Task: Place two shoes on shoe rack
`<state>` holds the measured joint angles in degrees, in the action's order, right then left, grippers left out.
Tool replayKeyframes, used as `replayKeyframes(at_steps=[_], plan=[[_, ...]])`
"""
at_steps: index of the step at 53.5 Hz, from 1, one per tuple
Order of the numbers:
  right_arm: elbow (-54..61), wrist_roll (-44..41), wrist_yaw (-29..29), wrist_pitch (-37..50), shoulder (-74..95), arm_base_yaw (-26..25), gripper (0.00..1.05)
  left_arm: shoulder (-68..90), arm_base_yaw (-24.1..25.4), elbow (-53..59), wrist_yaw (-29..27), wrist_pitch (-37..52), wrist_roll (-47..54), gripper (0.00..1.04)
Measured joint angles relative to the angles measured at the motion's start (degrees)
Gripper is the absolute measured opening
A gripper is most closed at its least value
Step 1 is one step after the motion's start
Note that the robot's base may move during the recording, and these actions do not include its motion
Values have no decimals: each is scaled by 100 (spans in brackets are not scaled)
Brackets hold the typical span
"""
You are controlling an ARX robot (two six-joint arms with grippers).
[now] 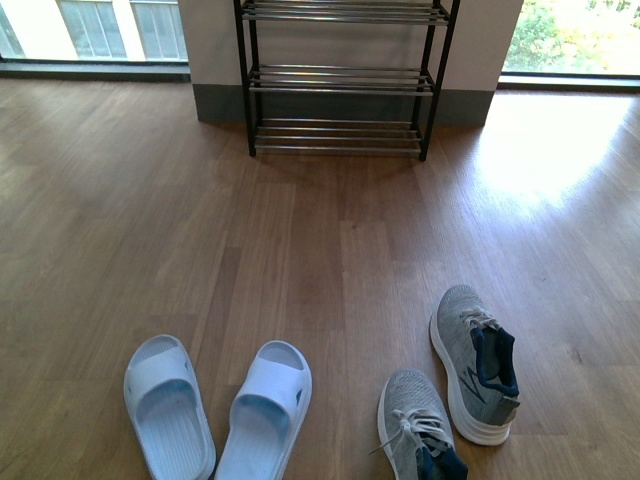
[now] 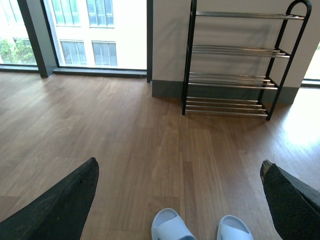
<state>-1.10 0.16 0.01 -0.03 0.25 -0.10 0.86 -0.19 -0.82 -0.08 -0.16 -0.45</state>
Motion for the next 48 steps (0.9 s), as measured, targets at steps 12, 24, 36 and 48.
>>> replayKeyframes(at_steps=[12,24,36,48], plan=[[-11,-2,-79,-31,26,-15,96,0,0,0,2,0,0,95],[-446,-450,-1126,455,2800,-487,96,0,0,0,4,0,0,95],[-872,-870,-988,2712,6800,-518,96,0,0,0,4,0,2,95],[-1971,-940,-387,3947,10889,-442,96,0,0,0,4,0,0,95]])
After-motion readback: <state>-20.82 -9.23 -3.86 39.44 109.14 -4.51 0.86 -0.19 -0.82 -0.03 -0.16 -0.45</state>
